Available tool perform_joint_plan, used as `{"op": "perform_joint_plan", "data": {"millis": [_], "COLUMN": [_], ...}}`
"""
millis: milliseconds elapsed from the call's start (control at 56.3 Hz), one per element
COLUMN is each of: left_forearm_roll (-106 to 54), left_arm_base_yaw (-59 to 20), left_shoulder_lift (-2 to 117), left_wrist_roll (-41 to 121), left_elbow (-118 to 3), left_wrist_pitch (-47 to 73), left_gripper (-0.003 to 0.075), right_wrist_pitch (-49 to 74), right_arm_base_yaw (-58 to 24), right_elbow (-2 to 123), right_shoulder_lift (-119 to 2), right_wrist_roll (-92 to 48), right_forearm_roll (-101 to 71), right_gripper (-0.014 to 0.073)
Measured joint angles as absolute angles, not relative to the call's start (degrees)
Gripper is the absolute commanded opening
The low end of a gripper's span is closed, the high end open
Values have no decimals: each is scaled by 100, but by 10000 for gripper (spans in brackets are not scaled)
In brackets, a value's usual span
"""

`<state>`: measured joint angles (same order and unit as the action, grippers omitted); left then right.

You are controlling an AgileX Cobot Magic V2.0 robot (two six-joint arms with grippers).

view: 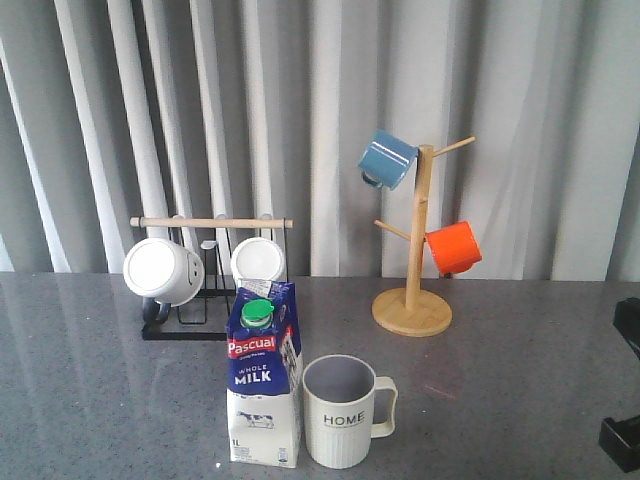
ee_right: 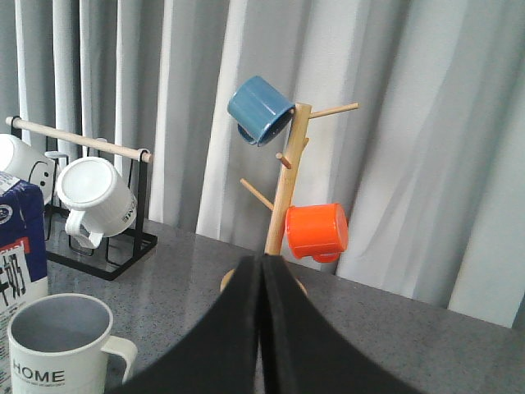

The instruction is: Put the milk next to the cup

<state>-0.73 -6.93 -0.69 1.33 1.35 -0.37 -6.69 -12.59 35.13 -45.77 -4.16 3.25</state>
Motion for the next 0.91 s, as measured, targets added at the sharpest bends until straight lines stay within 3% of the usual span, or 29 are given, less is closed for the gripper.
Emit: {"op": "perform_joint_plan", "data": {"millis": [710,905], "left_forearm_roll": [-73,-73], "left_arm_base_yaw": [-693,-693], "left_shoulder_lift": [-69,-69], "left_wrist_roll": [128,128], "left_elbow": [135,135], "left_wrist_pitch": [0,0], "left_gripper": [-6,-6], "right_wrist_pitch": [-669,-890], "right_arm_base_yaw": [-1259,-1259], "right_elbow": [3500,2959], "right_shoulder_lift": [-4577,-4123], "right_wrist_roll": [-437,-654], "right_forearm_roll": [325,320], "right_gripper": [-8,-8]}}
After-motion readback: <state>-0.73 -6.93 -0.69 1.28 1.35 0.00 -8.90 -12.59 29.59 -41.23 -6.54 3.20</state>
